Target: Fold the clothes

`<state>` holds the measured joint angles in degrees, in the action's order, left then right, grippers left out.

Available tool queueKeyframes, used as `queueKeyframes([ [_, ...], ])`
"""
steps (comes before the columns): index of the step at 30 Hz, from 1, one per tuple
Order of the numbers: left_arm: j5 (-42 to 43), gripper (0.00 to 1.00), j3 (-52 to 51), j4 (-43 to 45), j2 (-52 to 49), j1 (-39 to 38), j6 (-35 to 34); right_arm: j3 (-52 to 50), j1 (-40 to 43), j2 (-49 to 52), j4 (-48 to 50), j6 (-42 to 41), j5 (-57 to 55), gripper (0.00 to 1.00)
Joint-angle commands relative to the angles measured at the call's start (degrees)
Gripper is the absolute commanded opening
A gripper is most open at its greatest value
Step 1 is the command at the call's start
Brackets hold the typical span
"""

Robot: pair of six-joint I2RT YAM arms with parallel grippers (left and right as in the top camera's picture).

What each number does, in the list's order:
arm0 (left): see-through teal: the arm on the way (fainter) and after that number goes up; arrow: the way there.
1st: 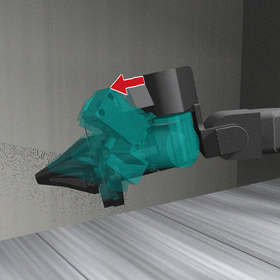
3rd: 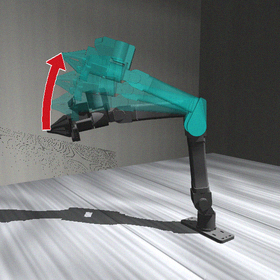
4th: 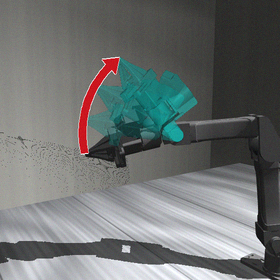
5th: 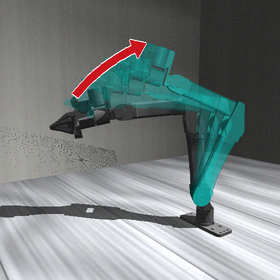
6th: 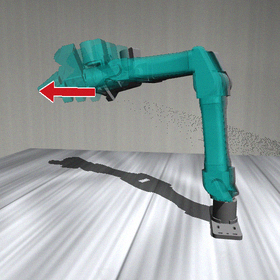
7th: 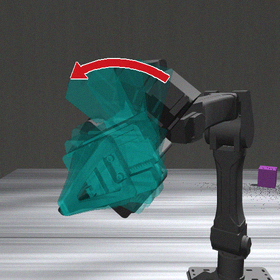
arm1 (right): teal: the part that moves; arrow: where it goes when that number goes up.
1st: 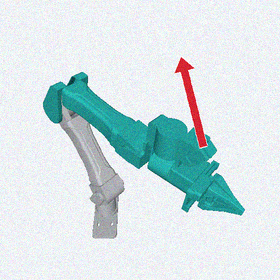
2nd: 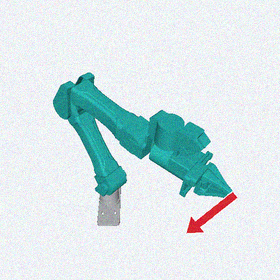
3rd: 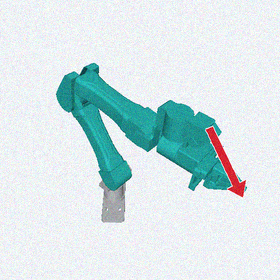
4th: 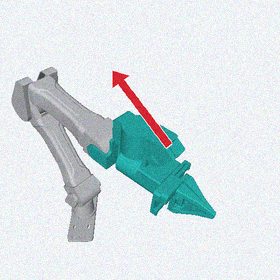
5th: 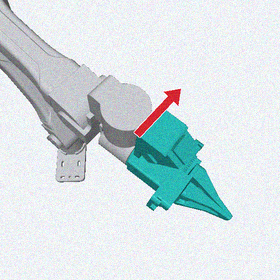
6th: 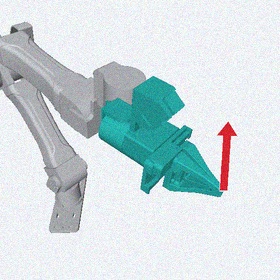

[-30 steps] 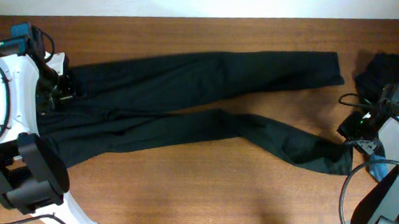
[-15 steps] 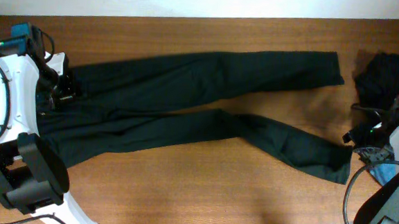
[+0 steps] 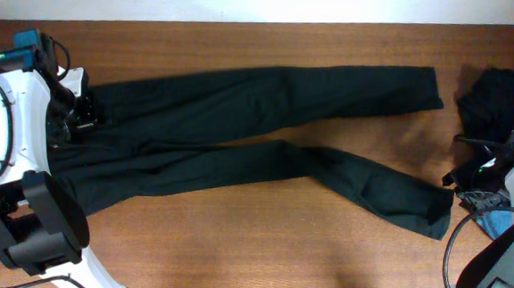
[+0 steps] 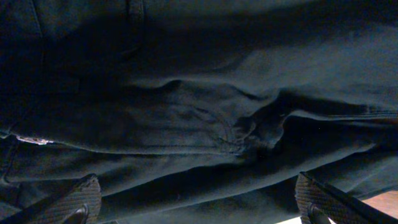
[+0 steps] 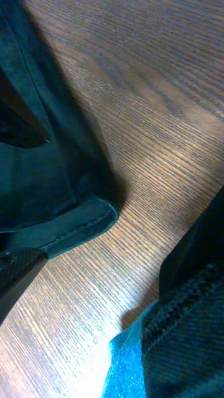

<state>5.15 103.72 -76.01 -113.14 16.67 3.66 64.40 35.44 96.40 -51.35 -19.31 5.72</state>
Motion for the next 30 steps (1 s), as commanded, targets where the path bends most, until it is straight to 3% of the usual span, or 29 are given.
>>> queueKeyframes([
  [1,0.0,0.99,0.3,0.0,1.5,0.0,1.1,-1.1,0.3,0.0,0.2,0.9,0.5,0.55],
  [19,0.0,0.99,0.2,0.0,1.5,0.0,1.1,-6.0,0.3,0.5,7.0,4.2,2.5,0.48],
  [23,0.0,0.99,0.3,0.0,1.5,0.0,1.1,-6.0,0.3,0.5,7.5,5.4,3.8,0.33],
  [24,0.0,0.99,0.2,0.0,1.5,0.0,1.1,-6.0,0.2,0.5,7.5,5.6,3.8,0.25],
  [25,0.0,0.99,0.2,0.0,1.5,0.0,1.1,-6.0,0.2,0.5,7.5,5.6,3.8,0.09],
  [26,0.0,0.99,0.2,0.0,1.5,0.0,1.1,-6.0,0.2,0.5,7.5,5.8,3.8,0.04],
  [30,0.0,0.99,0.2,0.0,1.5,0.0,1.1,-5.9,0.1,0.5,8.4,7.8,5.2,0.04],
])
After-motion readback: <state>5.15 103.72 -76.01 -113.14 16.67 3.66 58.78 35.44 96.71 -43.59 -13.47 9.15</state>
